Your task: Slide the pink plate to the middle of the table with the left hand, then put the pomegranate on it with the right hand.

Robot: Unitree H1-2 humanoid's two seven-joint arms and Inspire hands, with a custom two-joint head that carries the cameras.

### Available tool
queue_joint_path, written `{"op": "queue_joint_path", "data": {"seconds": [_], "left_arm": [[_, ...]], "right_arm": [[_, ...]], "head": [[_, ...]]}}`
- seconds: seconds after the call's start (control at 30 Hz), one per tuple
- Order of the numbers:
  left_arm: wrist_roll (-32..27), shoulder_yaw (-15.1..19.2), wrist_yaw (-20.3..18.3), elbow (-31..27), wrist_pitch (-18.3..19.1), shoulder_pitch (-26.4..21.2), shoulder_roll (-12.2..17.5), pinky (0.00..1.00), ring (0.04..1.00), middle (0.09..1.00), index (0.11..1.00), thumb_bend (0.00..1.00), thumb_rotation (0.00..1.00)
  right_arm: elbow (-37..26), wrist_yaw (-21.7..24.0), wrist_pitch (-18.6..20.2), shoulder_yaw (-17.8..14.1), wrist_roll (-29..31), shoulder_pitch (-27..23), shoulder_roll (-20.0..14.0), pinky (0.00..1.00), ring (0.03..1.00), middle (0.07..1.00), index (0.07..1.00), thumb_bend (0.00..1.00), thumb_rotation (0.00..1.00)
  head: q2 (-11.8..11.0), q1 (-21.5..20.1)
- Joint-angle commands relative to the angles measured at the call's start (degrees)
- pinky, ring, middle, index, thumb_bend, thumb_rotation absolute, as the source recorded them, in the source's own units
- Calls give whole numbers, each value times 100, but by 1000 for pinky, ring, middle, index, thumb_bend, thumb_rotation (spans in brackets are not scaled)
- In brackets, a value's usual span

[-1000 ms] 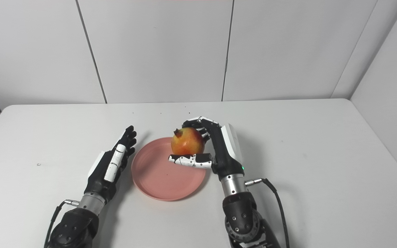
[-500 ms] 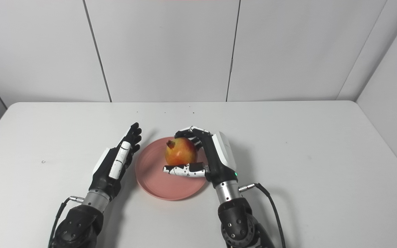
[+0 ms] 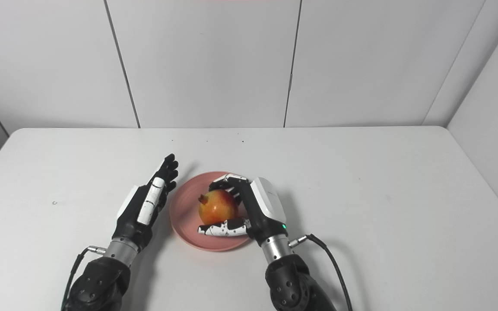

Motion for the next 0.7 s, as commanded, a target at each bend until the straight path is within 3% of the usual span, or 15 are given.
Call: {"op": "queue_joint_path", "data": {"seconds": [0.0,0.23,0.67], "left_arm": [[19,-5,26,-126,-67,-187,-9,1000,1000,1000,1000,602,1000],[4,-9,13,-111,-78,-200,-14,1000,1000,1000,1000,612,1000],[6,-10,3,-128,-37,-210,-8,1000,1000,1000,1000,614,1000]], "right_arm": [[-110,-74,-253,12,-88,-240,6,367,437,454,516,522,0],[6,-199,-363,129,-425,-279,-72,478,518,480,503,522,0],[299,-496,-525,284,-837,-378,-129,502,554,503,482,522,0]], "head": [[-3,-2],[5,-15],[7,-39]]}}
